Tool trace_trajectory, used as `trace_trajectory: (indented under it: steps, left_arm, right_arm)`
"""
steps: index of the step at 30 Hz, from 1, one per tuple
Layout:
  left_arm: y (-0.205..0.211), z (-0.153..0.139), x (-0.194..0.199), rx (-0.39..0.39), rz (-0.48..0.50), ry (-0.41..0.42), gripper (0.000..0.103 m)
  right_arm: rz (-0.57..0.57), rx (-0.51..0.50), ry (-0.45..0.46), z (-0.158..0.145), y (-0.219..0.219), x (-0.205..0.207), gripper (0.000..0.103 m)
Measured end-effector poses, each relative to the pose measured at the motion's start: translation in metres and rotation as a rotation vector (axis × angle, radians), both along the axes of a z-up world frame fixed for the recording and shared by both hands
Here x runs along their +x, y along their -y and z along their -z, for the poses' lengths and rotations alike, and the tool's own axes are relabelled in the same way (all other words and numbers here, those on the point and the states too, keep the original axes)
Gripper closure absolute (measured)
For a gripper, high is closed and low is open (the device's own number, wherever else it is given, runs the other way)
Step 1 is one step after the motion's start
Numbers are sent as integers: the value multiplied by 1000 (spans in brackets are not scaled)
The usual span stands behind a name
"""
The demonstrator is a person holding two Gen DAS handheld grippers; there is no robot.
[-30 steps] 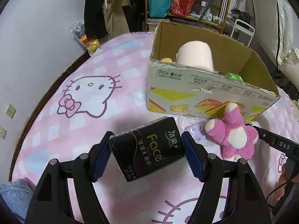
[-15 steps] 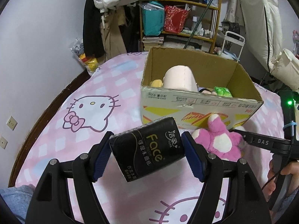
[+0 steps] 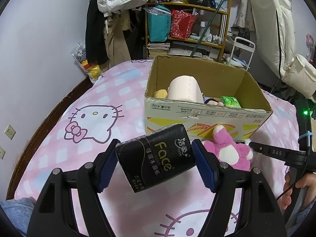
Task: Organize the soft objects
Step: 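Lift the tissue pack and pompom keychain over the box and release them inside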
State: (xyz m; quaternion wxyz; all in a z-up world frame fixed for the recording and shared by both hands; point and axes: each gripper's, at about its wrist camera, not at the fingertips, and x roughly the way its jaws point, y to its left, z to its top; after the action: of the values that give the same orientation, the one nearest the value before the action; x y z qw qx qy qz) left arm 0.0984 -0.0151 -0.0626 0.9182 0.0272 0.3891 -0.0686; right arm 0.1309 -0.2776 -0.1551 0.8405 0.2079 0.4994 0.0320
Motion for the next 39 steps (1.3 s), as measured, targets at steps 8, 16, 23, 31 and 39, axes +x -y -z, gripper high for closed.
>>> trace_trajectory:
  steps: [8,16,23,31,39]
  left_arm:
    - [-2,-1,-3,-4,-1,10,30]
    - [-3,-10,-10,-19,0,58,30]
    - [-9,-35,-26,-48,-2,163,30]
    - [-11,-62,-32,-32,-3,211,30]
    - [-9,-89,-22,-19,34,268,30]
  right_arm:
    - [10,-56,84,-22,1,-11,102]
    - [13,-68,164,-49,-1,-23,102]
    - [-11,-96,321,-93,-13,-50,102]
    - [-24,-87,472,-138,-19,-68,102]
    - [-60,-85,587,-171,-22,-62,102]
